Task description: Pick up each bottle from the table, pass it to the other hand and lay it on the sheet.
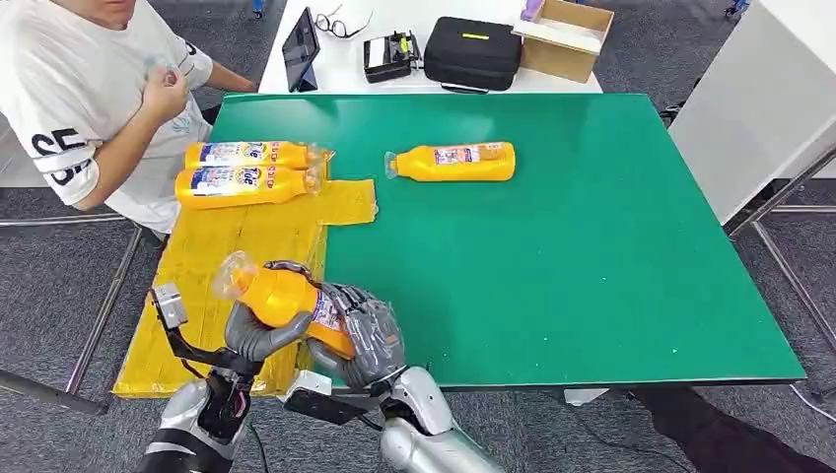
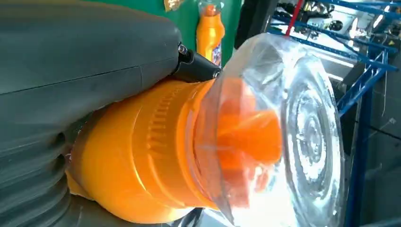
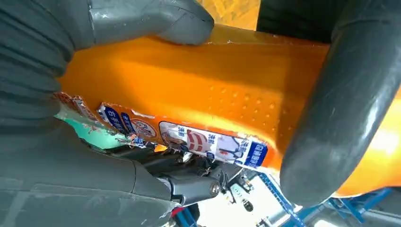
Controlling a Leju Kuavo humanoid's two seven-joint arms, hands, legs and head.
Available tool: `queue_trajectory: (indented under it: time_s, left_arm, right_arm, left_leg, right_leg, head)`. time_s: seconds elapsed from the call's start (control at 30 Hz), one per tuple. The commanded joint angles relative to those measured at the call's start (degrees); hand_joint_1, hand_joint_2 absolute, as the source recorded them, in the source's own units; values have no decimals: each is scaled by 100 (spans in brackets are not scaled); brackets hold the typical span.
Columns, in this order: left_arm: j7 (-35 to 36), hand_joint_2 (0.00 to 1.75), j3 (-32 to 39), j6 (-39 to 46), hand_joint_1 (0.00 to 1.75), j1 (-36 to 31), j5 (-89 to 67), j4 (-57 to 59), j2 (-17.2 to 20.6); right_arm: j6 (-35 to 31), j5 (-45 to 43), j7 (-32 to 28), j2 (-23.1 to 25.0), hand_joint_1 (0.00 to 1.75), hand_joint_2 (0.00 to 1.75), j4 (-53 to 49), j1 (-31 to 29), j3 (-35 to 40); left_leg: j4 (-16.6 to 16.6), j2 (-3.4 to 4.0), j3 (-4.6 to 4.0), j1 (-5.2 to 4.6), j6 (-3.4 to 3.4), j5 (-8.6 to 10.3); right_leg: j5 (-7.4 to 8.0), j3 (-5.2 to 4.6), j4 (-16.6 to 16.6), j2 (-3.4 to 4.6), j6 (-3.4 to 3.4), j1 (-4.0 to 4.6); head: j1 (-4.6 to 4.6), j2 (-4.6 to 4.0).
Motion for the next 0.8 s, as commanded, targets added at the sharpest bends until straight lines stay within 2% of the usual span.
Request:
queue_trajectory:
  time_s: [0.03,0.07,0.23,0.4,0.5,0.57,0.67,0.77,0.8]
  left_arm:
    - [71,175,-72,309,175,-440,-160,204,-219]
    - [54,175,-42,392,175,-440,-237,184,-235]
    - [113,175,398,958,175,-541,-451,367,-342]
    - [134,175,497,1061,175,-602,-445,481,-364]
    - [107,175,787,1591,175,-751,-581,696,-413]
    - [72,175,913,1756,175,-812,-655,766,-418]
    - [67,175,929,1786,175,-822,-678,775,-421]
    - [-4,175,975,2081,175,-828,-921,739,-451]
    - [-5,175,995,2188,175,-840,-988,711,-470]
  right_arm:
    - [-649,918,432,15,0,175,-108,-215,-525]
    - [-649,962,324,87,0,0,-200,-150,-699]
    - [-649,1462,-59,275,0,0,-1290,420,-1460]
    - [-649,1539,-78,275,0,0,-1438,494,-1521]
    - [-649,1481,-166,275,0,0,-1804,631,-1621]
    - [-649,1291,-275,275,0,0,-2011,706,-1667]
    - [-649,1264,-291,275,0,0,-2059,726,-1686]
    - [-649,928,-552,275,0,0,-2510,880,-1832]
    - [-649,755,-682,275,0,0,-2688,951,-1889]
  left_leg:
    - [3,-10,5,4,2,-1]
    - [8,-11,13,9,3,-5]
    - [9,-1,18,9,3,-14]
    - [0,-4,9,3,0,-5]
    - [1,-8,16,5,0,-7]
    - [4,1,36,12,0,-18]
    - [4,-2,17,7,1,-10]
    - [2,-8,13,5,1,-8]
    - [5,-3,35,12,2,-20]
  right_leg:
    - [-4,13,-1,-19,-13,7]
    - [-9,23,-1,-22,-20,13]
    - [-12,30,0,-7,-22,14]
    - [-6,19,-1,-6,-15,6]
    - [-10,27,-2,-12,-19,9]
    - [-16,49,-4,-8,-31,19]
    - [-11,29,-1,-10,-22,12]
    - [-10,26,-3,-12,-16,9]
    - [-19,51,-6,-13,-29,19]
  head:
    - [0,0]
    - [0,0]
    - [0,0]
    - [0,0]
    - [0,0]
    - [0,0]
    - [0,0]
    - [0,0]
    - [0,0]
